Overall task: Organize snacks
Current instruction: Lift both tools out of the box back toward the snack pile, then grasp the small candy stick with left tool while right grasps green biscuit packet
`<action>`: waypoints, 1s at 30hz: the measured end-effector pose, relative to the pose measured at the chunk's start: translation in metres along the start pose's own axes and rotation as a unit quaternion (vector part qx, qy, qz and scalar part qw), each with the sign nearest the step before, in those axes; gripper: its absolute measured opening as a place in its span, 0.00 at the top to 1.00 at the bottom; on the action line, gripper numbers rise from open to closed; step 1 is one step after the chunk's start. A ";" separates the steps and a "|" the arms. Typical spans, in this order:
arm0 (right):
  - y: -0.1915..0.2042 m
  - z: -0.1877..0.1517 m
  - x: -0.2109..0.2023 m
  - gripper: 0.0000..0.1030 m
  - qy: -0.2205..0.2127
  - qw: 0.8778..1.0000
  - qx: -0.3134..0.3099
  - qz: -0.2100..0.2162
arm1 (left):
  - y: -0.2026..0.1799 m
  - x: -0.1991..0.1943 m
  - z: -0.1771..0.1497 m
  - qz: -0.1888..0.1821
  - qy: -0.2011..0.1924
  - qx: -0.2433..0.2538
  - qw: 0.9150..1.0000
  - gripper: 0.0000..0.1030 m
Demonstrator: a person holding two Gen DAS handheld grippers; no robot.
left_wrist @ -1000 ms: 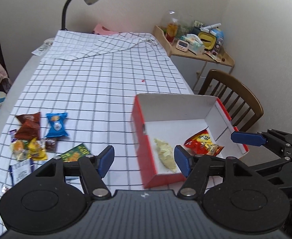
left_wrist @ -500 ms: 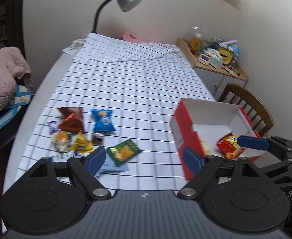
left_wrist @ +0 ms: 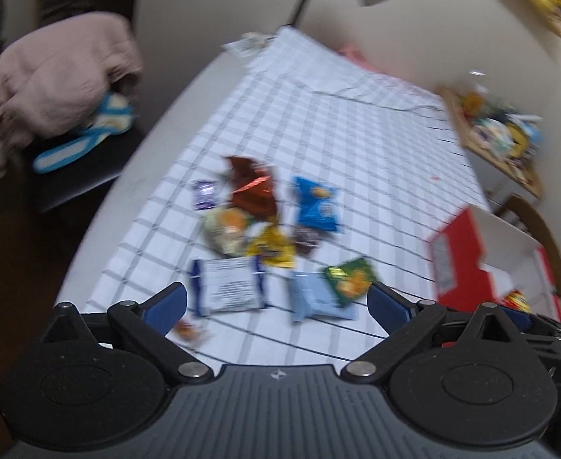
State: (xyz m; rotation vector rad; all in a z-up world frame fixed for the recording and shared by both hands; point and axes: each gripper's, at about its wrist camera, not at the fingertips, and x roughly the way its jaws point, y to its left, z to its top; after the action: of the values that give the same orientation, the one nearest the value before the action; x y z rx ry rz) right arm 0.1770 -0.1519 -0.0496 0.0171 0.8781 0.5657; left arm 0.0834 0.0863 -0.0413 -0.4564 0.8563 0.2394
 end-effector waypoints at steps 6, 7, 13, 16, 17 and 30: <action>-0.004 0.009 0.049 0.01 0.034 0.997 0.058 -0.037 | 0.044 0.026 0.005 0.048 0.025 -0.070 0.996 0.02; -0.004 0.011 0.057 0.01 0.039 0.996 0.064 -0.045 | 0.049 0.031 0.005 0.055 0.030 -0.077 0.995 0.02; -0.010 0.021 0.096 0.03 0.061 0.988 0.105 -0.093 | 0.070 0.060 0.000 0.086 0.071 -0.123 0.986 0.02; -0.016 0.027 0.112 0.07 0.072 0.980 0.141 -0.117 | 0.072 0.069 -0.003 0.100 0.082 -0.138 0.982 0.02; -0.019 0.029 0.117 0.08 0.075 0.978 0.154 -0.119 | 0.072 0.070 -0.004 0.103 0.083 -0.143 0.981 0.02; -0.007 0.035 0.161 0.28 0.120 0.960 0.203 -0.149 | 0.082 0.077 -0.005 0.125 0.085 -0.172 0.973 0.03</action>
State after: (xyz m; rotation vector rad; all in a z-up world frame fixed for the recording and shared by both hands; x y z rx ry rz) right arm 0.2867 -0.0741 -0.1456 0.1895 1.1991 0.0984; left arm 0.0979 0.1575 -0.1267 -0.7008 1.0457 0.5937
